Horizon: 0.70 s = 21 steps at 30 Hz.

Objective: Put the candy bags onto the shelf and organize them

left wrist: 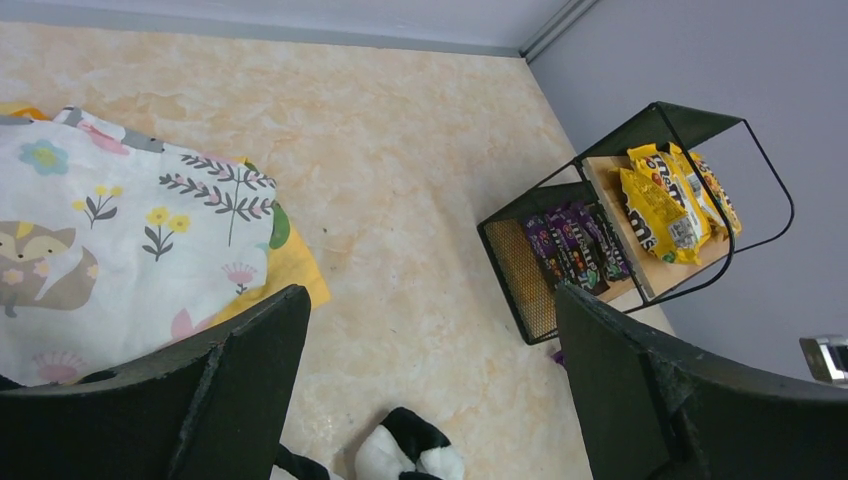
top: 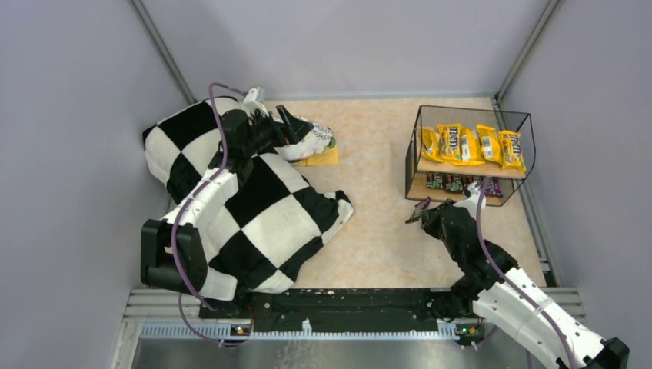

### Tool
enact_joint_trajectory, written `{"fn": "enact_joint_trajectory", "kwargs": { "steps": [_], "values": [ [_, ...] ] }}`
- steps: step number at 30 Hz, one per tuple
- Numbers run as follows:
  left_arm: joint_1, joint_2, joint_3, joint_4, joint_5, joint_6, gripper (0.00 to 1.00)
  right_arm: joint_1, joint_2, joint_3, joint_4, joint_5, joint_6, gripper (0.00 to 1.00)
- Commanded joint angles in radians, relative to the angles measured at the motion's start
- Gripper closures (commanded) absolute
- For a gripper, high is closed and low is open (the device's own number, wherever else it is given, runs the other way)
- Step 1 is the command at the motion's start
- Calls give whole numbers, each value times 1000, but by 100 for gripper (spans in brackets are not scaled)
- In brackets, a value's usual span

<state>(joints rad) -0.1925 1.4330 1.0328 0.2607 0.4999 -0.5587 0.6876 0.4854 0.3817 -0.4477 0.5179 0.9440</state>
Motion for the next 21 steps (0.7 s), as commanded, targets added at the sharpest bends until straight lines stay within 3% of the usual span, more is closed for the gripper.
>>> {"fn": "enact_joint_trajectory", "kwargs": {
  "steps": [1,6,21],
  "values": [
    [-16,-10,38,7,-20,36,2,-199,18,38,142,-285,-123,100],
    [-16,-14,39,3,-30,45,2,-364,57,3,311,-558,-175,100],
    [-16,-14,42,1,-26,43,2,-453,151,27,430,-586,-324,100]
  ]
}}
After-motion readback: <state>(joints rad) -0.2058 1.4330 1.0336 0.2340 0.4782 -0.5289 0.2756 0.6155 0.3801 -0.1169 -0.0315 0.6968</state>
